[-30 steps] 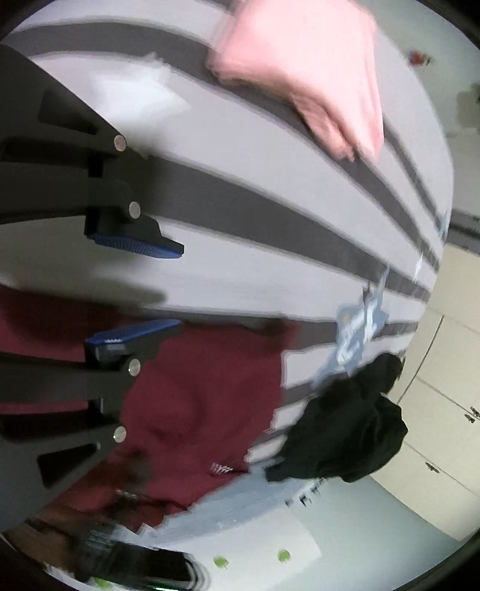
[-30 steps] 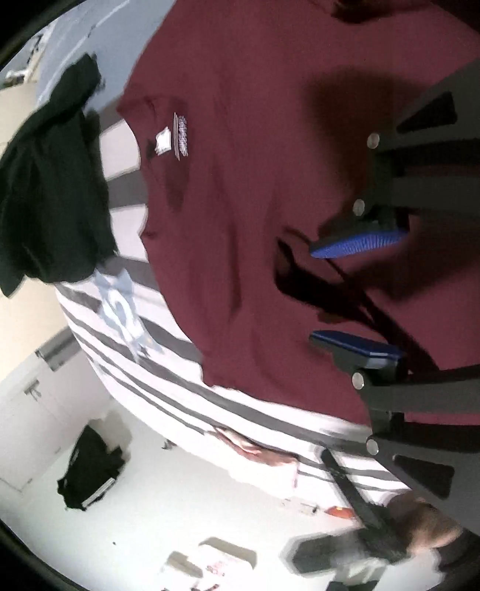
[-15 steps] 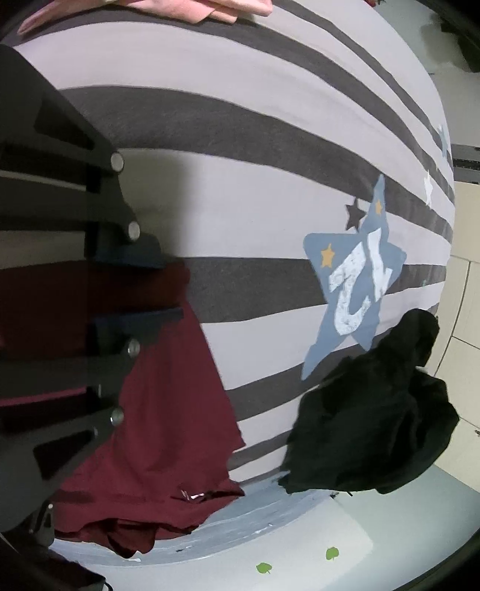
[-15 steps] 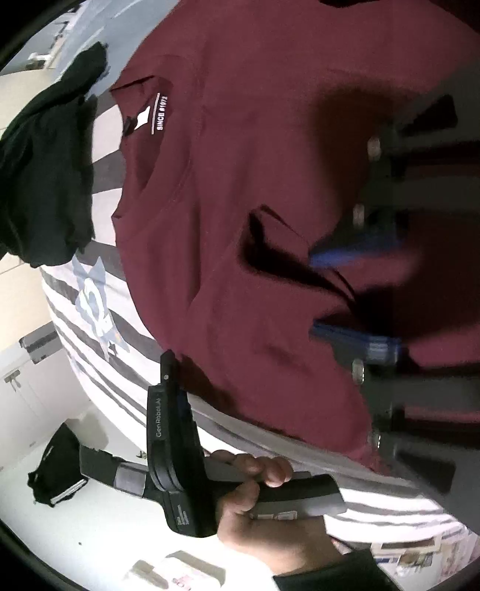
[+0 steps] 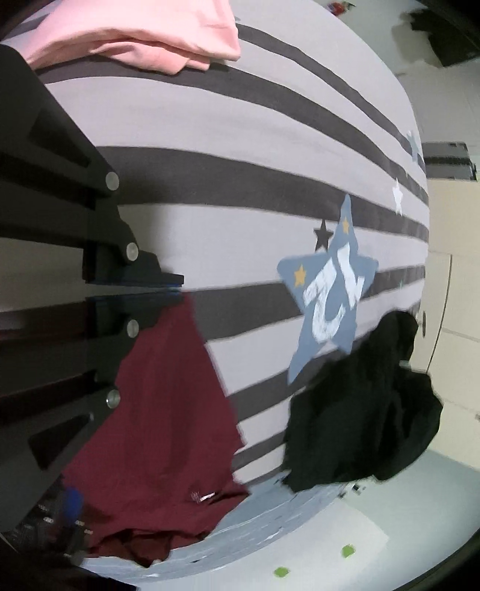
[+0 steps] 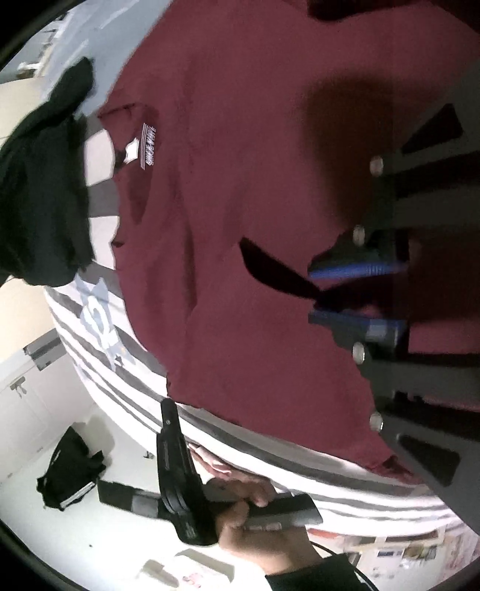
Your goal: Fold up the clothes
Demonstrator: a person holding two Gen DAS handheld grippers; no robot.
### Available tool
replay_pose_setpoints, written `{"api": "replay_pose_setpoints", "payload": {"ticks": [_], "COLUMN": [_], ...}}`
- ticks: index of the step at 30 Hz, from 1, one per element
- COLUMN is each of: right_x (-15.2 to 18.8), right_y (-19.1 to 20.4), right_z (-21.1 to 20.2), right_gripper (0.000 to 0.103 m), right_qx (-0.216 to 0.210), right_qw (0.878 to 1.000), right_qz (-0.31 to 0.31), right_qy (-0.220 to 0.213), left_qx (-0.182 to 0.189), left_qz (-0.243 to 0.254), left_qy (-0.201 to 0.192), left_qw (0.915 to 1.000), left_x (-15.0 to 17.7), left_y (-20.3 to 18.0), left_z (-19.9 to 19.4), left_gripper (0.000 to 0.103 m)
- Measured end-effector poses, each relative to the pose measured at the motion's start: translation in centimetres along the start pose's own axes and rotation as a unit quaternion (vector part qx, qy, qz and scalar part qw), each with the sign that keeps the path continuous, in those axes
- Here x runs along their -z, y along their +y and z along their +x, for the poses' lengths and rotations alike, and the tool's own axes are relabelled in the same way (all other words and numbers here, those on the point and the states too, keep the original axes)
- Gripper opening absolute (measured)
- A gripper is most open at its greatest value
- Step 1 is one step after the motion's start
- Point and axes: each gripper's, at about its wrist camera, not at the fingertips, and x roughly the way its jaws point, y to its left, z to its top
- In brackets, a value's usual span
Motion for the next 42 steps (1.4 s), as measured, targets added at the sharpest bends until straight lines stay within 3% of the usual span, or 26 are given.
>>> {"api": "replay_pose_setpoints", "payload": {"ticks": [4, 8, 13, 15, 18, 25, 32, 39, 42], "right_x": [-0.8, -2.9, -3.2, -2.7, -2.3, -2.9, -3.8, -3.0, -2.8], "right_y": [-0.6, -0.6, 1.2, 0.6, -2.3, -5.4, -0.8, -0.7, -1.3], "right_z": [-0.8, 0.3, 2.7, 2.9, 1.5, -1.2, -0.7, 1.7, 1.8], "right_gripper": [0.025, 0.026, 0.026, 0.025, 0.024, 0.027, 0.028, 0.028, 0.028], "right_qx": [0.026, 0.03, 0.044, 0.058, 0.061, 0.082, 0.041, 0.05, 0.055], "right_qw": [0.999, 0.999, 0.998, 0.997, 0.998, 0.994, 0.998, 0.999, 0.998], "right_qz": [0.003, 0.011, -0.034, -0.035, 0.01, 0.047, -0.013, -0.008, -0.003], "right_qy": [-0.03, -0.044, -0.024, -0.021, -0.028, -0.05, -0.048, -0.016, -0.017], "left_qx": [0.018, 0.0, -0.059, -0.064, -0.046, -0.002, -0.019, -0.022, -0.083], "left_qz": [0.027, 0.046, 0.036, 0.014, -0.003, 0.031, 0.054, 0.073, 0.082], "left_qy": [0.003, 0.009, 0.004, 0.001, -0.009, -0.017, 0.022, 0.024, 0.022], "left_qw": [0.9995, 0.9989, 0.9976, 0.9979, 0.9989, 0.9994, 0.9981, 0.9968, 0.9929], "left_x": [0.8, 1.3, 1.7, 1.8, 2.3, 9.6, 17.9, 19.3, 19.6], "left_y": [-1.8, -2.4, -0.7, 0.5, 1.3, -2.6, -5.7, -7.1, -6.5], "left_z": [0.0, 1.3, 1.6, 1.0, -1.1, -8.1, -9.3, -9.2, -8.6], "left_gripper": [0.002, 0.003, 0.007, 0.007, 0.007, 0.01, 0.013, 0.014, 0.014]}}
